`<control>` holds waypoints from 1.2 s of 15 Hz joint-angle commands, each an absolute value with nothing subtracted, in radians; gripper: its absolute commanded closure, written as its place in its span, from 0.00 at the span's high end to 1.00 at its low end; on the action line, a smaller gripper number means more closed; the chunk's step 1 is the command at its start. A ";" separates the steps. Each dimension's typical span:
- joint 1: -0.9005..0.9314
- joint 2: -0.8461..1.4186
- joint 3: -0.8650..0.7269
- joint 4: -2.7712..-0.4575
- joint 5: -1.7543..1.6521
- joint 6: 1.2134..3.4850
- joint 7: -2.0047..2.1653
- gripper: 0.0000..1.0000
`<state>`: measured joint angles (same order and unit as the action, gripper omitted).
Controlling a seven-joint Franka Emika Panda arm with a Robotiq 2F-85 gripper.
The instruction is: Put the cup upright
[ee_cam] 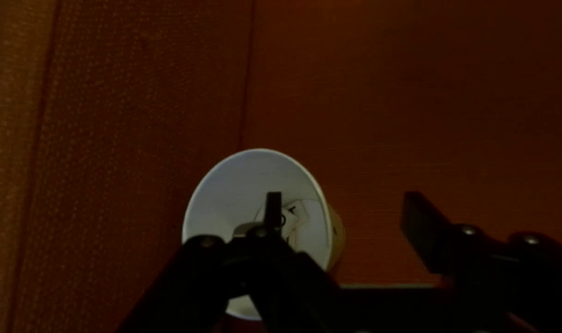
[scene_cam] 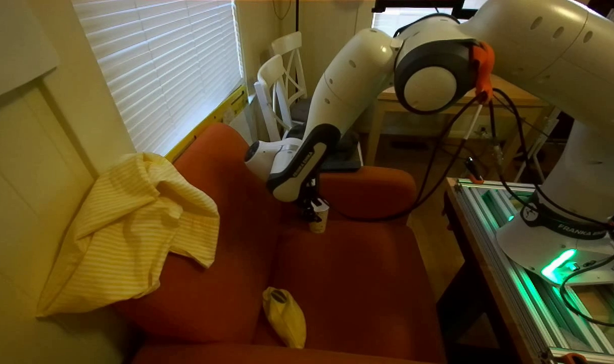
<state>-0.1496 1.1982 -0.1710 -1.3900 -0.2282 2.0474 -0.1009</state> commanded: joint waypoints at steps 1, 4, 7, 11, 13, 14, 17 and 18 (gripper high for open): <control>-0.152 1.139 -0.157 -1.455 -0.226 2.119 -0.105 1.00; -0.162 1.062 -0.149 -1.545 -0.211 2.244 -0.095 1.00; -0.188 0.973 -0.131 -1.653 -0.169 2.383 -0.091 1.00; -0.220 0.849 -0.104 -1.814 -0.074 2.521 -0.073 1.00; -0.232 0.792 -0.100 -1.890 -0.029 2.574 -0.062 1.00; -0.236 0.772 -0.101 -1.919 -0.012 2.595 -0.057 1.00; -0.230 0.694 -0.120 -2.013 0.014 2.661 -0.027 1.00; -0.216 0.675 -0.139 -2.040 0.011 2.666 0.000 1.00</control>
<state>-0.2245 0.7774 -0.1232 -1.9074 -0.0170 2.6151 -0.0446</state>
